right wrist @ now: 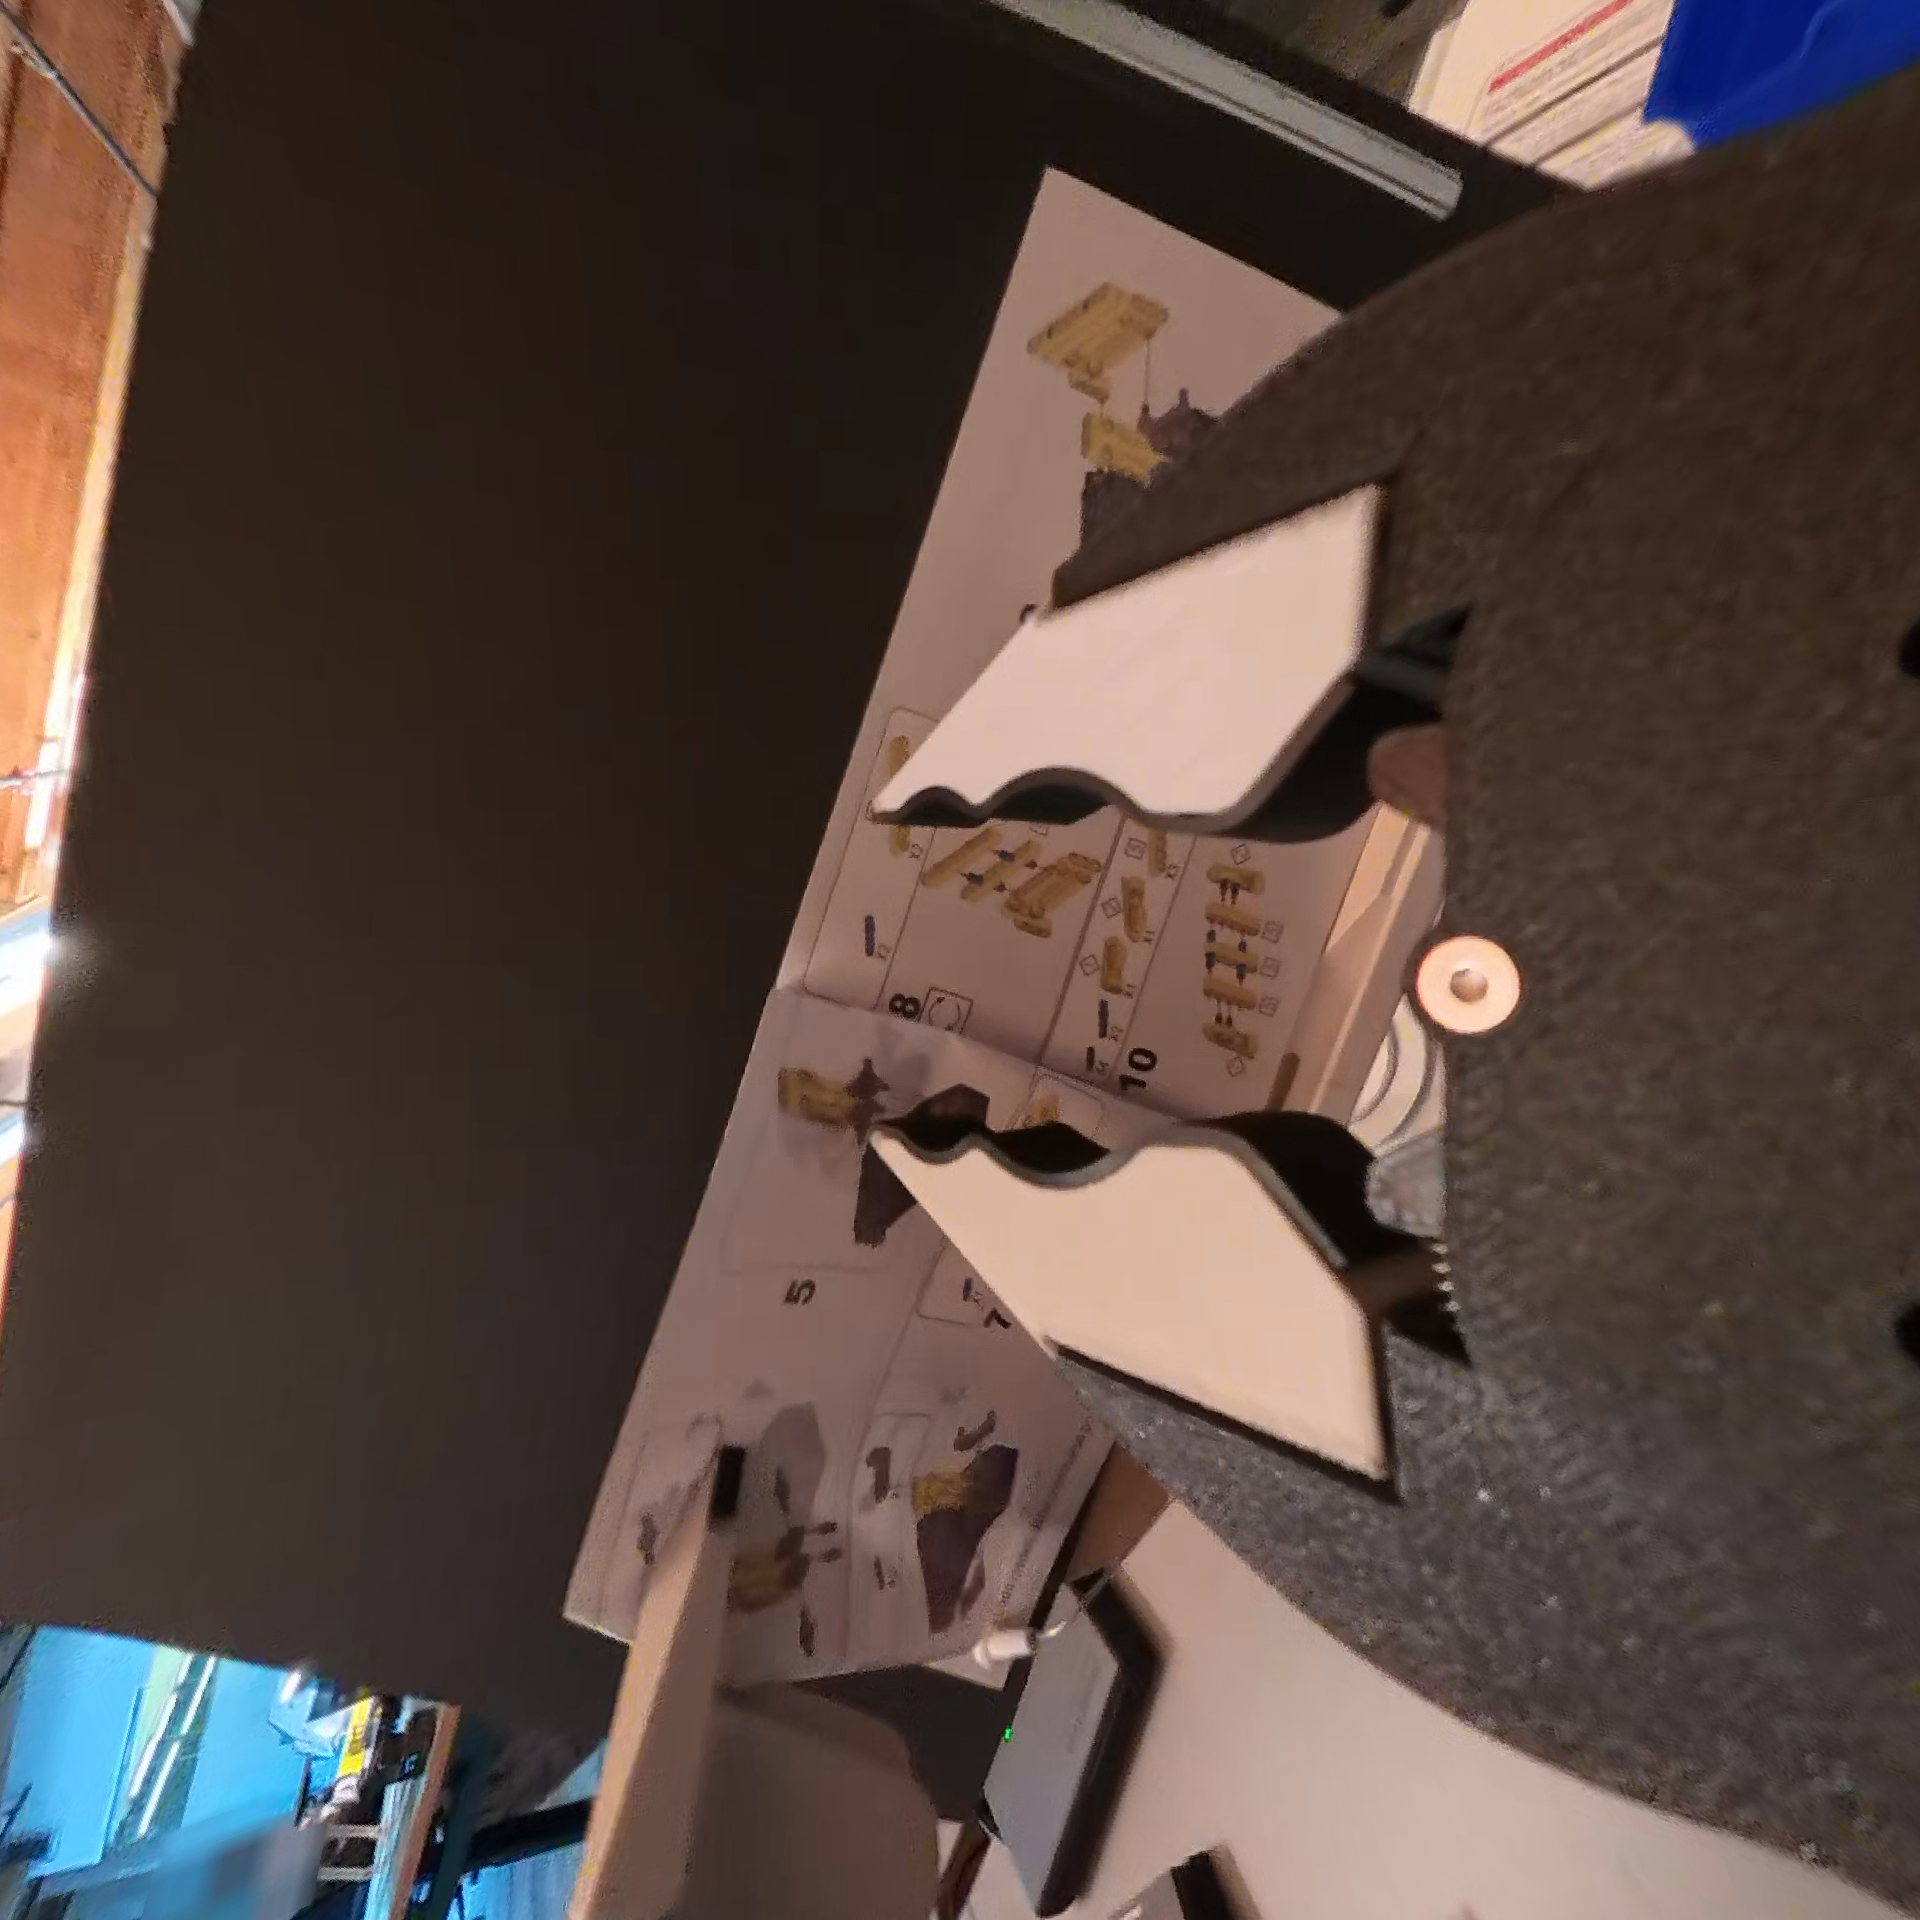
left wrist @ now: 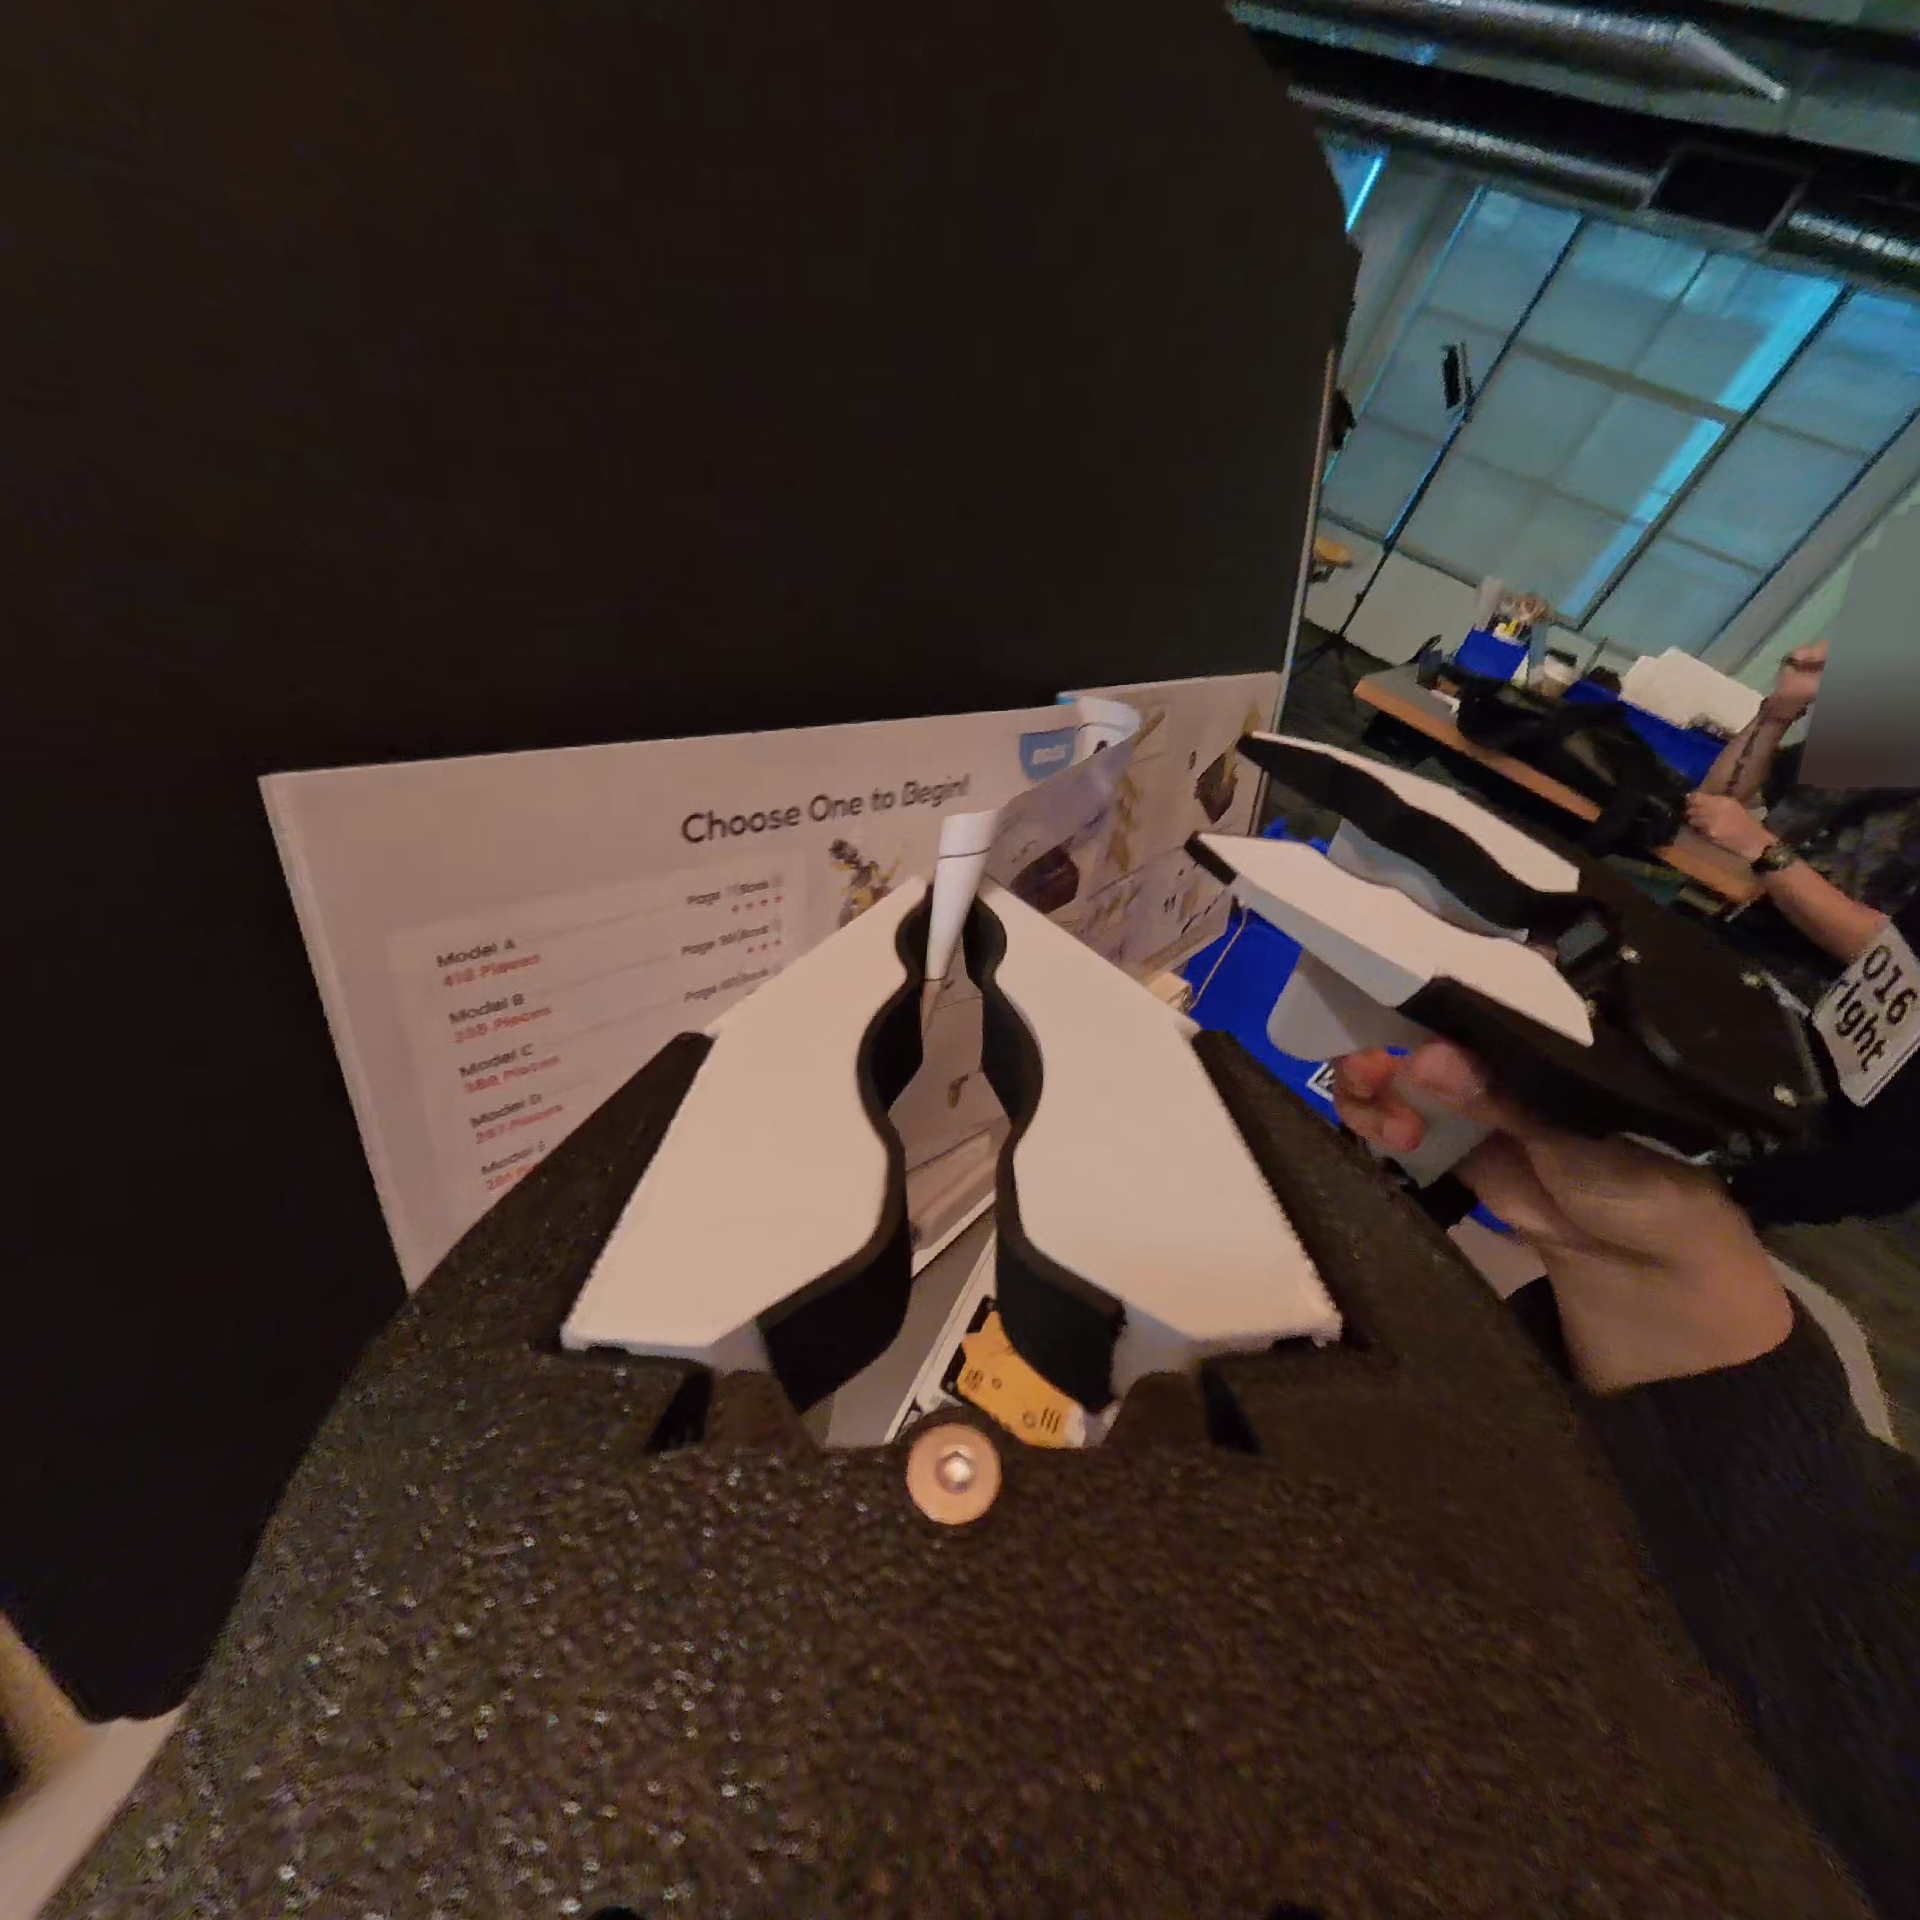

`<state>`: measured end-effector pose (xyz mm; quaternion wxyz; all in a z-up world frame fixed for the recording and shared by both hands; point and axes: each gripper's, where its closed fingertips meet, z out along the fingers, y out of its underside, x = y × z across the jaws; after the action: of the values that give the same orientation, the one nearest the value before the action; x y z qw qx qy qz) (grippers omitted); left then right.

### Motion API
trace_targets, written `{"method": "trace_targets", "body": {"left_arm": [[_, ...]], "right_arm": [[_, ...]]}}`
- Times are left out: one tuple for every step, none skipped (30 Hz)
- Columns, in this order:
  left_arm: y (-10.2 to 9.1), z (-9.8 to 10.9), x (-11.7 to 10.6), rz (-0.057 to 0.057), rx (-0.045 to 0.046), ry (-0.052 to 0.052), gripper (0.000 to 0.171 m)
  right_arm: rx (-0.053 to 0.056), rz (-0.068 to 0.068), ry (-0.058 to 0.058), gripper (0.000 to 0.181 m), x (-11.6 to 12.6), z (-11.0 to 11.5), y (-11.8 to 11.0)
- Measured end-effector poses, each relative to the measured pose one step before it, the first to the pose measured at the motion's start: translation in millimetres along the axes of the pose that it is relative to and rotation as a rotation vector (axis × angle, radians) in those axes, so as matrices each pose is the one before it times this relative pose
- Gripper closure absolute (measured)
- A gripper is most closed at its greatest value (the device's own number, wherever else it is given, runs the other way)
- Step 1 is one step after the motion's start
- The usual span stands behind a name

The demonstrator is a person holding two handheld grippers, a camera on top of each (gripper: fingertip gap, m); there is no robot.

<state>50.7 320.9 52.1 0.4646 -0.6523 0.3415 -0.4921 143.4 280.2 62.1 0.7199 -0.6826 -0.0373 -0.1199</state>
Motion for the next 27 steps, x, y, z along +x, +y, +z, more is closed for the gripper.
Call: {"method": "trace_targets", "body": {"left_arm": [[-3.16, -0.74, 3.02, -0.0083, 0.01648, 0.0097, 0.17], [-4.91, -1.36, 4.4, -0.0119, 0.02791, 0.0194, 0.17], [-6.24, -1.81, 5.4, -0.0255, 0.03676, 0.0312, 0.17], [-6.34, -1.99, 7.18, -0.0421, 0.03759, 0.0484, 0.17], [-4.94, -1.64, 9.02, -0.0534, 0.0283, 0.0654, 0.17], [-1.87, -0.33, 8.52, -0.0588, 0.01117, 0.0659, 0.17], [1.73, 1.17, 4.54, -0.0483, -0.00894, 0.0418, 0.169], [3.6, 2.0, 2.04, -0.0306, -0.01762, 0.0243, 0.169], [4.23, 2.18, 1.81, -0.0162, -0.02014, 0.0222, 0.168], [4.44, 2.48, 2.48, -0.0142, -0.02101, 0.0263, 0.167], [4.62, 2.62, 4.06, -0.0204, -0.02273, 0.0377, 0.165], [4.06, 2.51, 6.52, -0.0215, -0.02091, 0.0511, 0.163], [4.12, 2.86, 7.89, -0.0135, -0.01991, 0.056, 0.161], [4.6, 3.62, 6.62, -0.0063, -0.0232, 0.0415, 0.158], [5.28, 4.8, 3.74, 0.0033, -0.02603, 0.018, 0.157], [5.49, 5.91, 1.41, 0.0145, -0.02623, -0.0008, 0.155], [5.9, 7.02, 0.57, 0.0225, -0.02691, -0.0091, 0.153], [5.76, 8.0, -0.1, 0.0267, -0.02512, -0.0147, 0.152], [5.31, 8.7, -0.53, 0.0242, -0.01989, -0.0177, 0.151], [5.3, 9.1, 0.5, 0.0185, -0.01857, -0.0114, 0.15], [4.97, 9.2, 1.93, 0.0137, -0.01556, -0.0003, 0.15], [4.62, 9.11, 2.78, 0.0064, -0.01085, 0.0069, 0.15], [4.75, 8.71, 2.83, 0.0003, -0.01212, 0.0108, 0.15], [5.14, 8.44, 2.69, -0.003, -0.01454, 0.0126, 0.15], [5.82, 7.82, 2.72, -0.0014, -0.01927, 0.0152, 0.15], [6.13, 7.15, 2.47, 0.0, -0.02258, 0.0147, 0.149], [6.6, 6.54, 1.03, 0.0005, -0.02848, 0.0059, 0.149]], "right_arm": [[-0.0021, -0.0189, -0.006, 0.125, -1.86, -0.89, -0.8], [-0.0034, -0.0243, -0.0102, 0.125, -3.1, -0.8, -0.69], [-0.004, -0.0255, -0.0187, 0.125, -4.76, -0.79, -0.42], [-0.0031, -0.0263, -0.0285, 0.125, -6.55, -0.92, -0.69], [0.0015, -0.0302, -0.034, 0.125, -7.61, -1.23, -1.21], [0.0121, -0.038, -0.0269, 0.125, -6.67, -1.61, -3.01], [0.0313, -0.0418, 0.0011, 0.129, -2.27, -1.93, -6.21], [0.047, -0.0288, 0.0262, 0.139, 2.19, -2.93, -8.89], [0.0463, 0.0016, 0.0254, 0.142, 3.86, -3.15, -9.59], [0.0354, 0.0301, 0.0121, 0.142, 3.73, -2.9, -8.5], [0.0268, 0.0445, 0.012, 0.142, 5.26, -2.88, -7.23], [0.0196, 0.0459, 0.017, 0.143, 6.94, -2.96, -5.86], [0.008, 0.041, 0.0191, 0.144, 7.86, -2.97, -4.01], [-0.0038, 0.0341, 0.0256, 0.144, 9.38, -2.96, -2.42], [-0.0094, 0.0266, 0.036, 0.143, 10.92, -3.12, -1.96], [-0.0094, 0.0173, 0.0396, 0.143, 11.27, -3.54, -2.5], [-0.0101, 0.0054, 0.0412, 0.143, 10.94, -3.85, -2.82], [-0.0107, -0.0079, 0.0493, 0.143, 11.42, -3.87, -2.98], [-0.0087, -0.0211, 0.0572, 0.143, 11.97, -3.93, -3.09], [-0.0049, -0.0331, 0.0546, 0.143, 10.94, -3.82, -3.02], [-0.0011, -0.038, 0.0436, 0.143, 8.96, -3.5, -3.09], [-0.0009, -0.033, 0.0315, 0.144, 6.79, -2.89, -2.46], [-0.0038, -0.0237, 0.0203, 0.143, 5.04, -2.29, -1.48], [-0.0039, -0.0144, 0.0101, 0.144, 3.41, -1.79, -1.07], [-0.0007, -0.0056, 0.0022, 0.144, 1.91, -1.41, -0.96], [0.0025, 0.002, -0.0012, 0.144, 1.25, -1.07, -0.94], [0.0019, 0.0054, -0.0012, 0.143, 1.04, -0.59, -0.38]]}}
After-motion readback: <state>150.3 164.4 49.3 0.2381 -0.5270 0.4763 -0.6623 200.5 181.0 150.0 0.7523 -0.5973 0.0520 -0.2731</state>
